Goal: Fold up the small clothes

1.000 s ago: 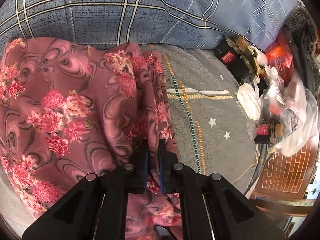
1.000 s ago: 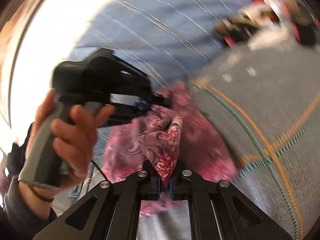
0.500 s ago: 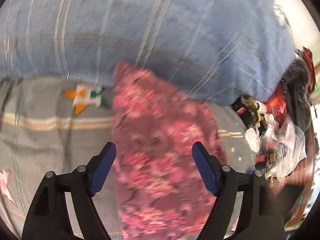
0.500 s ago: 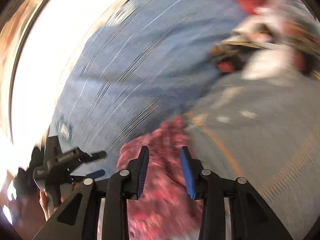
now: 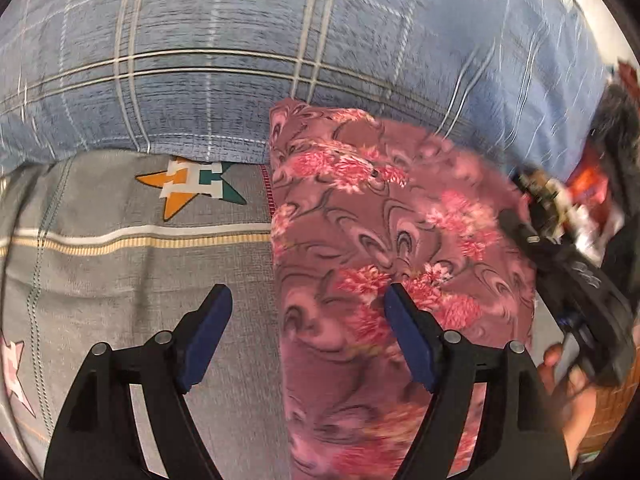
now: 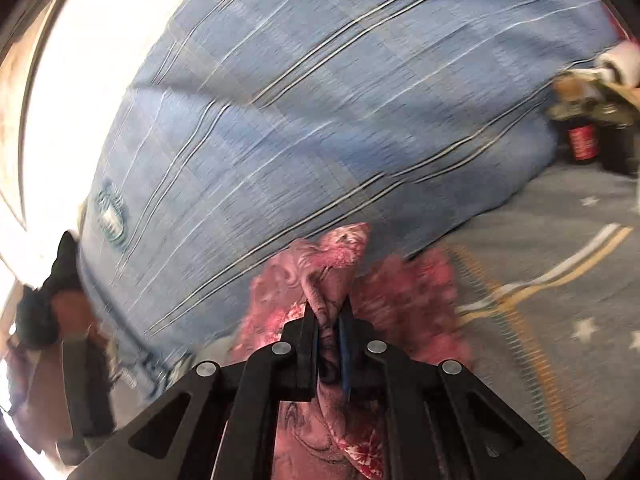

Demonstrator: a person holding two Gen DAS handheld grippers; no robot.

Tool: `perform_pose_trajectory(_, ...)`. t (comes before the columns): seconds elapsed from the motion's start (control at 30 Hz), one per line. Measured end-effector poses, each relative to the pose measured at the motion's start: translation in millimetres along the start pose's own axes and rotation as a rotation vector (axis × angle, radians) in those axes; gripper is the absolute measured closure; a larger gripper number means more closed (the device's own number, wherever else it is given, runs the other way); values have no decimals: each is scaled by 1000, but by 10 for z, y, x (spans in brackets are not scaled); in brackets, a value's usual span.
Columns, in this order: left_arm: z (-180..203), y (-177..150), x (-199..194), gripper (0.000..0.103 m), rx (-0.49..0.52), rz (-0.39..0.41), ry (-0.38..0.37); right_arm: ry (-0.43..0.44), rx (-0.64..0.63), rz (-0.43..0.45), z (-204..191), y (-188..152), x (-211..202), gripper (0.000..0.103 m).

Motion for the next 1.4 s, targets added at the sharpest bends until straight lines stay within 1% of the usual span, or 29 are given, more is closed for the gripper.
perform_pose_trajectory(0.07, 18, -35, 59, 24, 18, -15, 15, -98, -15, -113, 196, -134, 270, 96)
perform_pose_trajectory(0.1, 44, -55, 76, 24, 31, -12, 20, -88, -17, -124, 219, -171, 291, 95)
perform_pose_trajectory(0.27, 61, -121, 30, 24, 58, 8, 51, -1, -17, -86, 208, -204, -84, 83)
perform_pose_trajectory(0.33, 91, -131, 21, 24, 62, 11, 56, 56, -27, -102, 236, -326, -261, 65)
perform_pose_trajectory(0.4, 110, -158, 9, 24, 67, 12, 65, 72, -33, -145, 298, -481, -355, 57)
perform_pose_trajectory(0.47, 131, -198, 4, 24, 70, 10, 72, 59, -54, -177, 257, -569, -329, 57)
perform_pose_trajectory(0.5, 137, -244, -25, 24, 69, 5, 71, 48, -77, -173, 240, -597, -358, 69)
perform_pose_trajectory(0.53, 141, -280, -65, 25, 69, 3, 62, 58, -118, -154, 192, -606, -424, 97)
perform_pose_trajectory(0.57, 143, -315, -112, 25, 71, 9, 47, 75, -142, -115, 140, -580, -535, 97)
perform_pose_trajectory(0.63, 105, -392, -189, 24, 68, 31, 52, 103, -125, -41, 148, -485, -696, 97)
perform_pose_trajectory(0.67, 87, -402, -172, 24, 65, 26, 55, 83, -113, -36, 181, -482, -692, 97)
perform_pose_trajectory(0.73, 9, -451, -87, 22, 40, -25, 53, -33, -123, -140, 297, -584, -430, 96)
perform_pose_trajectory(0.77, -23, -466, -88, 23, 22, -36, 41, -46, -122, -171, 344, -629, -364, 95)
perform_pose_trajectory(0.8, -68, -489, -141, 23, -4, -36, 14, -34, -101, -142, 359, -624, -429, 93)
perform_pose_trajectory(0.83, -105, -519, -219, 23, -9, -26, -5, -17, -77, -126, 362, -617, -522, 85)
perform_pose_trajectory(0.87, -127, -545, -263, 23, -3, -20, -5, 4, -48, -107, 378, -616, -634, 85)
perform_pose_trajectory(0.9, -159, -595, -328, 23, 4, -19, 0, 33, -24, -92, 415, -636, -758, 79)
perform_pose_trajectory(0.93, -182, -638, -381, 23, 2, -17, -10, 52, -13, -92, 467, -682, -866, 65)
perform_pose_trajectory(1.0, -213, -790, -432, 23, -10, -20, -55, 49, -11, -103, 518, -798, -951, 56)
perform_pose_trajectory(1.03, -216, -848, -401, 23, -9, -32, -57, 50, -21, -132, 535, -895, -938, 57)
perform_pose_trajectory(1.07, -219, -910, -344, 23, -3, -47, -49, 39, -49, -174, 531, -995, -900, 61)
perform_pose_trajectory(1.1, -215, -978, -288, 23, 2, -64, -30, 21, -90, -193, 455, -986, -847, 93)
perform_pose_trajectory(1.13, -215, -1031, -245, 23, 4, -76, -17, 3, -150, -184, 392, -1004, -899, 97)
perform_pose_trajectory(1.17, -219, -1058, -224, 23, 2, -81, -13, 16, -166, -140, 347, -975, -1016, 97)
perform_pose_trajectory(1.2, -236, -1086, -198, 23, -5, -85, -6, 59, -158, -88, 287, -922, -1134, 97)
perform_pose_trajectory(1.27, -289, -1104, -129, 22, -19, -95, -3, 83, -119, -27, 271, -891, -1266, 97)
perform_pose_trajectory(1.3, -283, -1103, -133, 22, -5, -85, 10, 62, -106, -46, 311, -913, -1212, 97)
perform_pose_trajectory(1.37, -267, -1117, -143, 22, 20, -92, 29, -61, -118, -143, 469, -1043, -944, 97)
perform_pose_trajectory(1.4, -267, -1136, -159, 22, 29, -105, 29, -89, -115, -188, 557, -1122, -862, 96)
Point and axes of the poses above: each gripper's, at about its wrist camera, not at the fingertips, and x roughly the way its jaws point, z to its right, y to its top, the point moved 4 cm from there along x, roughly the way its jaws point, and after that the axes turned 7 degrees about -y, right-handed, at the moved point
